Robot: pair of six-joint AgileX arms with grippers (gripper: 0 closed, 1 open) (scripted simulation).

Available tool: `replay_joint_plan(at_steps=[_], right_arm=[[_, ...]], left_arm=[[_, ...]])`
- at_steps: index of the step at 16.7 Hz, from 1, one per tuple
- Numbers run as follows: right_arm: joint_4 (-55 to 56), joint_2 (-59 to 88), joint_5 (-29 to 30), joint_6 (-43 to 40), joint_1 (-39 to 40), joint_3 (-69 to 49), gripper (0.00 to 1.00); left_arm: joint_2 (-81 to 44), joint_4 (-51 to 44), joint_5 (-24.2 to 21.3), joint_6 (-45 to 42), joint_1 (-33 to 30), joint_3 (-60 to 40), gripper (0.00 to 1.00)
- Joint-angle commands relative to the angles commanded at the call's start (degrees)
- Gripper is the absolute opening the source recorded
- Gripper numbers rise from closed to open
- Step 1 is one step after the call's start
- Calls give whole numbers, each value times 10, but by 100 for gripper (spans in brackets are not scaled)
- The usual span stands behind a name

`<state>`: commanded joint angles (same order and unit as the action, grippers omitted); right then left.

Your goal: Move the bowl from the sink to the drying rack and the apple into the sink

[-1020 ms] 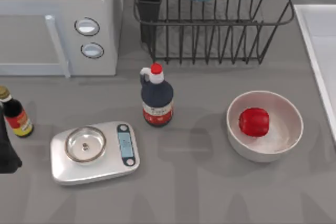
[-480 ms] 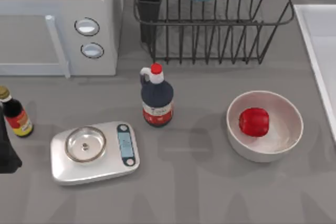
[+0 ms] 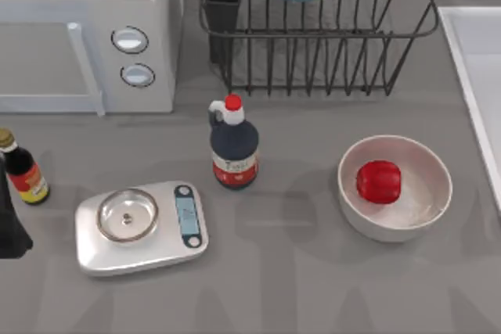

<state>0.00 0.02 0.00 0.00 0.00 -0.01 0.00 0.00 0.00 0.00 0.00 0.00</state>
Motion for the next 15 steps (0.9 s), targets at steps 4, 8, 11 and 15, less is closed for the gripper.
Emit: replay_joint_plan(at_steps=[4,8,11,15], right_arm=[[-36,58,1,15,13,-48,100],[-122,205,1,50,47,-169,100],[-206,354,1,85,81,-285,100],[-328,564,1,136,130,-453,100]], left_arm=[[0,0,0,0,0,0,100],[0,0,0,0,0,0,100],[0,0,0,0,0,0,100],[0,0,0,0,0,0,100]])
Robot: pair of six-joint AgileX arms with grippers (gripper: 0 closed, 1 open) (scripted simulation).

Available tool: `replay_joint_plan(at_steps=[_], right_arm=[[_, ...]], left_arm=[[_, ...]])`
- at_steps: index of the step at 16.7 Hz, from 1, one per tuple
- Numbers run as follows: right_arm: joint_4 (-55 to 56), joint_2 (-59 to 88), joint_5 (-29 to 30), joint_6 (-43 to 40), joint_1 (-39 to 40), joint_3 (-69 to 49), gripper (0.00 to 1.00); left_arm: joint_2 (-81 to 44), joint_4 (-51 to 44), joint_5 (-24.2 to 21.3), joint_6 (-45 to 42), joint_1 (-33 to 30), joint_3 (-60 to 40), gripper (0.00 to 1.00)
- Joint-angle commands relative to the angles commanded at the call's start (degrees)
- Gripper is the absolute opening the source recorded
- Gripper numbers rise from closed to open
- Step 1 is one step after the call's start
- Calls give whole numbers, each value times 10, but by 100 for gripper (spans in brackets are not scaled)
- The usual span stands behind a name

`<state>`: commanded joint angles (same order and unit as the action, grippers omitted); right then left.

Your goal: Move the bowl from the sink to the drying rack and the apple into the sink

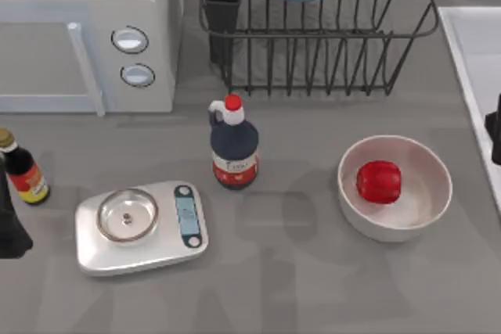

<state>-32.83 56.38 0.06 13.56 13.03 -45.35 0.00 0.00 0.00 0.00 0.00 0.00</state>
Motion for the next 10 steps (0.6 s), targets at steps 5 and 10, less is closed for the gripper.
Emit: replay_joint_plan(at_steps=[5,10], right_arm=[[-148,253,0,61,59,-203,100],[-268,459,0,110,107,-368,100]], left_arm=[[0,0,0,0,0,0,100],[0,0,0,0,0,0,100]])
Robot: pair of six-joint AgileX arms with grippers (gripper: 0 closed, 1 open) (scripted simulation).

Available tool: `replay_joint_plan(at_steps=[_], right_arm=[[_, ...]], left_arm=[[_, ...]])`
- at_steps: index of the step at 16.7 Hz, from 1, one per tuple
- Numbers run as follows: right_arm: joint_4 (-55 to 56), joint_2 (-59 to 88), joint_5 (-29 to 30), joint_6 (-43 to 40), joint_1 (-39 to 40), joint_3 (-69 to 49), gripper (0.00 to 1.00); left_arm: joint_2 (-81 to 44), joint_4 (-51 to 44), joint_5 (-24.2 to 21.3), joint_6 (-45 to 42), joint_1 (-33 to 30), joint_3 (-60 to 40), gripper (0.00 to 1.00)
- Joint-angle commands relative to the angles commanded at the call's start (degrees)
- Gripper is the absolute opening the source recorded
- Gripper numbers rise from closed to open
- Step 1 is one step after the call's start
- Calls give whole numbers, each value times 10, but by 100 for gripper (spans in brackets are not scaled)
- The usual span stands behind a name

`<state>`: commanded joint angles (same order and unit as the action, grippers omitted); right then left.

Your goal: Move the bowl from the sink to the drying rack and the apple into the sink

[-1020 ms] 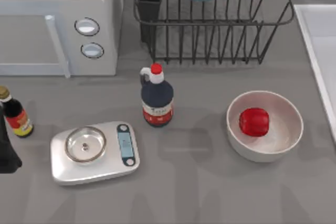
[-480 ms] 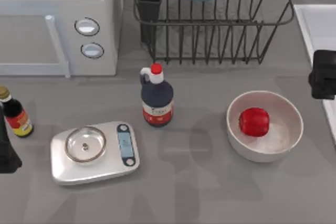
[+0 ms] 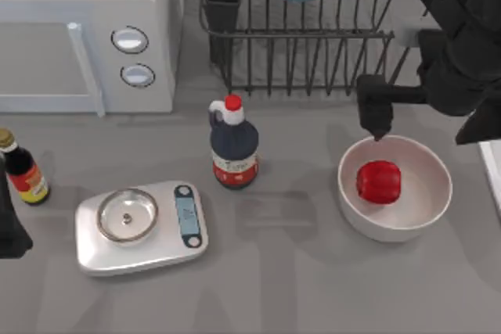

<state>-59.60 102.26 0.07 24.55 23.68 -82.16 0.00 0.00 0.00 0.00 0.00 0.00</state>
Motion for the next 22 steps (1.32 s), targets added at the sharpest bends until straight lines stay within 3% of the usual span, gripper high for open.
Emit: replay_joint_plan(at_steps=[6,13,22], right_arm=[[-74,127,0,30,29,-101,100],[-74,131,0,31,27,-102,100],[124,204,1,33,31,18,100]], left_arm=[[0,0,0,0,0,0,100],[0,0,0,0,0,0,100],[0,0,0,0,0,0,100]])
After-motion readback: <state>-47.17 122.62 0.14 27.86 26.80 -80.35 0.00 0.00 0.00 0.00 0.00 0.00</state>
